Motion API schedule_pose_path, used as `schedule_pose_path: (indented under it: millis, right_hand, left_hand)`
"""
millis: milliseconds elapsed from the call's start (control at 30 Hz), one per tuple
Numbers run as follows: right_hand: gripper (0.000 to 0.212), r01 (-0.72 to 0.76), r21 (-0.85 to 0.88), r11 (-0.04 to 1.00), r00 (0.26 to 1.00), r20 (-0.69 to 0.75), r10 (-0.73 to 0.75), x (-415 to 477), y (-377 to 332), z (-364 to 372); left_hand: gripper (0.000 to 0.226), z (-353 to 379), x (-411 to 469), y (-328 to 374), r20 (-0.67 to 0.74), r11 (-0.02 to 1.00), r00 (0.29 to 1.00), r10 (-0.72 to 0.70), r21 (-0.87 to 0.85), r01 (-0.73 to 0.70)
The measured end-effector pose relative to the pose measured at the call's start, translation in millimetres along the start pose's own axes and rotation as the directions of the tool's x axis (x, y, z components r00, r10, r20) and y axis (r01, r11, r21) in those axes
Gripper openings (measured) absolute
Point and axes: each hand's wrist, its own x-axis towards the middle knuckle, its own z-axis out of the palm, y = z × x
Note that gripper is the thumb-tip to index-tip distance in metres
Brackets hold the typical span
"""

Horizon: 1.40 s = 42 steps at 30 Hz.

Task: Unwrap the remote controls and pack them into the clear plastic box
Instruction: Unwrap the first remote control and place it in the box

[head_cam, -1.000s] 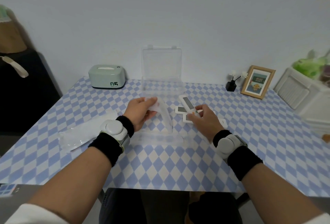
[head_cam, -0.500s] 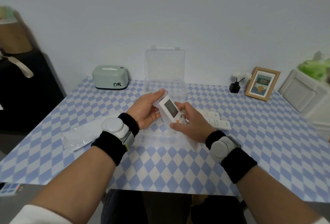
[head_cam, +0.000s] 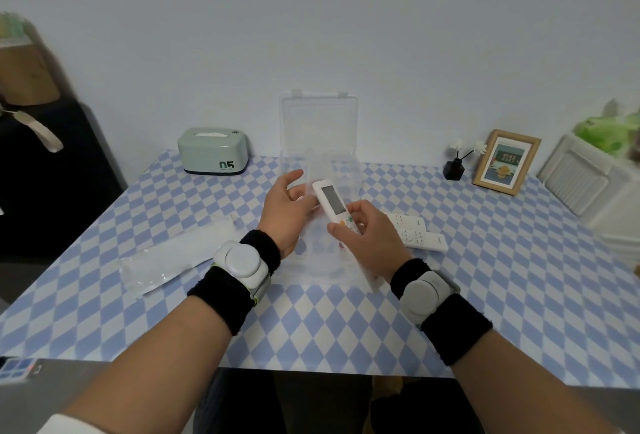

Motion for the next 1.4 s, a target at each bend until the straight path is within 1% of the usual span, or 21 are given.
schedule_pose_path:
  millis: [67, 133, 200, 267, 367, 500, 567, 667, 767, 800, 833, 867, 900, 933, 967, 1000, 1100, 1167, 1233, 1300, 1400]
  right_hand:
    - [0.033, 0.003, 0.042, 0.999, 1.0, 0.002, -0.003, -0.5, -1.9, -0.2]
    - [0.035, 0.007, 0.062, 0.998, 1.0, 0.003, -0.007, -0.7, -3.9, -3.2]
    - [0.036, 0.021, 0.061, 0.998, 1.0, 0.01, -0.022, -0.7, -5.8, -8.3]
    - [0.033, 0.034, 0.043, 0.999, 0.999, 0.025, -0.035, -0.7, -8.6, -13.4]
    - [0.033, 0.047, -0.083, 0.995, 0.999, 0.005, -0.047, -1.6, -13.4, -15.5]
    - [0.041, 0.099, -0.273, 0.957, 0.982, -0.126, -0.138, -3.5, -16.7, -9.0]
    - [0.043, 0.124, -0.357, 0.926, 0.974, -0.133, -0.182, -4.2, -14.7, -5.6]
    - [0.039, 0.128, -0.47, 0.873, 0.965, -0.146, -0.22, -6.2, -14.9, -0.2]
    - [0.035, 0.097, -0.494, 0.864, 0.965, -0.166, -0.204, -7.2, -18.0, 2.8]
    - [0.034, 0.082, -0.452, 0.888, 0.971, -0.166, -0.174, -7.3, -19.3, 2.2]
    - [0.032, 0.055, -0.351, 0.935, 0.981, -0.155, -0.116, -7.1, -21.1, 0.7]
    - [0.03, 0.004, -0.19, 0.982, 0.991, -0.127, -0.028, -6.7, -23.5, -1.3]
    - [0.027, -0.067, -0.005, 0.998, 0.994, -0.083, 0.066, -6.8, -26.5, -3.9]
    - [0.026, -0.13, 0.138, 0.982, 0.99, -0.041, 0.137, -7.5, -28.5, -6.4]
    - [0.025, -0.154, 0.196, 0.968, 0.987, -0.018, 0.161, -8.0, -29.0, -8.5]
    - [0.025, -0.147, 0.175, 0.974, 0.988, -0.017, 0.152, -8.3, -28.8, -9.4]
    - [0.027, -0.015, -0.132, 0.991, 0.996, -0.091, 0.003, -7.6, -23.1, -7.9]
    - [0.038, 0.038, -0.272, 0.962, 0.988, -0.135, -0.077, -6.6, -19.5, -6.1]
    - [0.051, 0.051, -0.347, 0.937, 0.982, -0.156, -0.111, -4.4, -15.3, -7.1]
    - [0.057, 0.049, -0.393, 0.918, 0.976, -0.176, -0.127, -3.7, -13.4, -7.8]
    - [0.049, 0.019, -0.393, 0.919, 0.973, -0.206, -0.108, -4.2, -13.6, -5.1]
  left_hand:
    - [0.081, -2.1, -3.2, 0.5, 0.059, 0.977, 0.996, 0.067, 0.199, -0.077]
    - [0.085, -1.3, -5.6, 0.5, 0.089, 0.937, 0.988, 0.124, 0.317, -0.146]
    - [0.076, 1.4, -6.0, 0.7, 0.053, 0.94, 0.988, 0.144, 0.304, -0.153]
    - [0.062, 4.4, -5.8, 1.5, 0.025, 0.964, 0.992, 0.125, 0.233, -0.127]
    - [0.046, 6.5, -5.5, -0.4, 0.041, 0.962, 0.99, 0.134, 0.234, -0.14]
    - [0.034, 4.2, -3.2, -4.0, 0.039, 0.926, 0.986, 0.163, 0.339, -0.167]
    - [0.038, 3.5, -2.8, -5.8, 0.038, 0.884, 0.981, 0.19, 0.428, -0.188]
    - [0.048, 5.0, -4.1, -6.5, 0.03, 0.807, 0.967, 0.251, 0.545, -0.227]
    - [0.047, 6.8, -3.5, -6.1, 0.011, 0.764, 0.957, 0.289, 0.601, -0.237]
    - [0.046, 7.4, -3.1, -5.8, -0.002, 0.762, 0.954, 0.299, 0.603, -0.237]
    - [0.044, 8.0, -3.1, -5.6, -0.012, 0.767, 0.952, 0.305, 0.595, -0.238]
    - [0.044, 8.2, -3.4, -5.1, -0.02, 0.78, 0.953, 0.302, 0.58, -0.235]
    - [0.046, 8.4, -4.0, -4.4, -0.028, 0.797, 0.956, 0.292, 0.559, -0.228]
    - [0.047, 8.2, -4.8, -4.0, -0.034, 0.808, 0.958, 0.286, 0.547, -0.222]
    - [0.047, 7.7, -5.2, -3.5, -0.037, 0.804, 0.956, 0.292, 0.551, -0.224]
    - [0.047, 7.2, -5.3, -3.1, -0.039, 0.785, 0.951, 0.307, 0.576, -0.23]
    - [0.04, 7.2, -5.7, -2.8, -0.045, 0.727, 0.928, 0.37, 0.636, -0.259]
    - [0.031, 8.3, -6.4, -2.9, -0.052, 0.736, 0.926, 0.373, 0.624, -0.262]
    - [0.016, 8.1, -6.5, -4.2, -0.05, 0.739, 0.929, 0.367, 0.622, -0.258]
    - [0.016, 7.8, -7.2, -5.1, -0.034, 0.718, 0.922, 0.385, 0.639, -0.276]
    - [0.019, 7.0, -8.0, -5.7, -0.014, 0.701, 0.921, 0.389, 0.653, -0.286]
